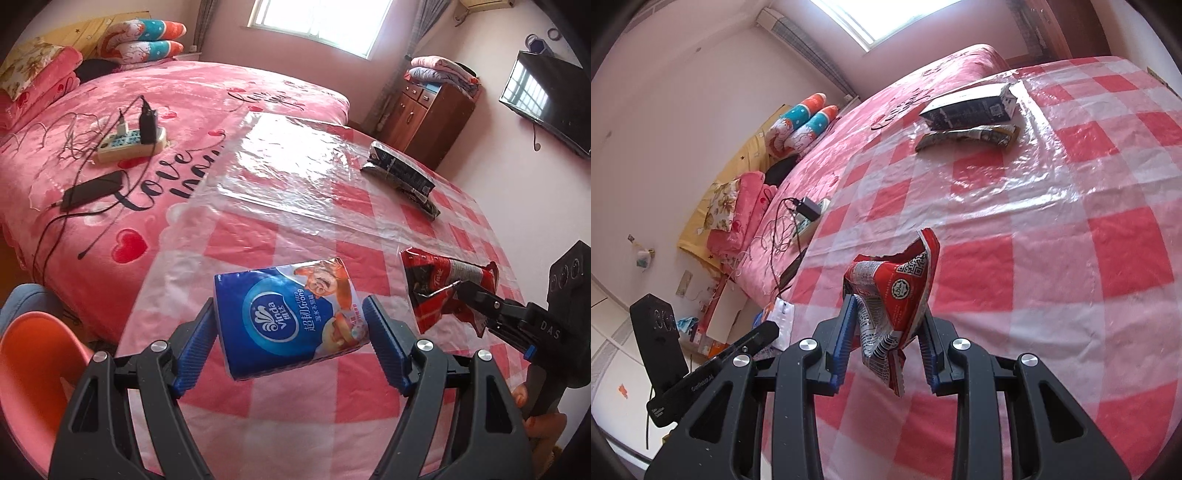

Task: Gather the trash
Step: 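Lift and carry the tissue pack and red snack bag over the orange bucket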

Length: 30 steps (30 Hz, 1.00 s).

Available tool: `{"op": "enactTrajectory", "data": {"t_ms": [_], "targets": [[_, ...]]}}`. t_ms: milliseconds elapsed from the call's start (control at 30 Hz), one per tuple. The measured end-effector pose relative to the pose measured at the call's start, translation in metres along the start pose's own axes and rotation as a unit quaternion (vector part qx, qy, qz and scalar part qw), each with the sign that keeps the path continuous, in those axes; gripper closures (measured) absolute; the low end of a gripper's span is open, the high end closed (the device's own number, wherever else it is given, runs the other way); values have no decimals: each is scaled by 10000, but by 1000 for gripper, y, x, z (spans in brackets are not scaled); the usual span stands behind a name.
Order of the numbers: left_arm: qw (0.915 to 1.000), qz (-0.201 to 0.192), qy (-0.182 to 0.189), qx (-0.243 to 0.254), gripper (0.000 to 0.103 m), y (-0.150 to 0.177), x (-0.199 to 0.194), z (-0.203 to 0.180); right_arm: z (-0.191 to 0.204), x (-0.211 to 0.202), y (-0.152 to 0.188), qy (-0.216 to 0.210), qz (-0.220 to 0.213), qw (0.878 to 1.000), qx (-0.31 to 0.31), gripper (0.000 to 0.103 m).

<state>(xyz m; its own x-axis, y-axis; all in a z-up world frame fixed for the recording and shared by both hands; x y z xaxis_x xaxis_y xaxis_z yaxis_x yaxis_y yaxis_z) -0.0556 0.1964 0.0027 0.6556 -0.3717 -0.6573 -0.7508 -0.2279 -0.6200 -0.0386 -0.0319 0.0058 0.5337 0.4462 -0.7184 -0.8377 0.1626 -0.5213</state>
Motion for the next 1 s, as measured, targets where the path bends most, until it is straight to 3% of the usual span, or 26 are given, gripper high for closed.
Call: {"op": "enactTrajectory", "data": {"t_ms": [367,1000], "targets": [[9993,-226,-299,1,25,1,-41,25,42,-6,16,-216,151,9991,-327,69],[9914,-342,-1194,-421,25,29,-100,121,130,16,53,-559,694,9905,-1051,69]]}}
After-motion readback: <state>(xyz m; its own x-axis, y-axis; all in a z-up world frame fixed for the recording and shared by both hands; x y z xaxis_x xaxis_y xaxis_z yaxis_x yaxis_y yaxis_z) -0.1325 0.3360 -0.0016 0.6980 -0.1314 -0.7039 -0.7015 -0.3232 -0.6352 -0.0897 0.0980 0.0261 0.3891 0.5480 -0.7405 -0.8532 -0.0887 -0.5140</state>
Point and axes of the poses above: each gripper's, at about its wrist camera, not at the fingertips, and x roughly the way its jaws point, z to its left, y to its underside, the point moved 5 cm from there along x, roughly the way its jaws point, and after that the axes turned 13 degrees about y, right-handed, at the moved point
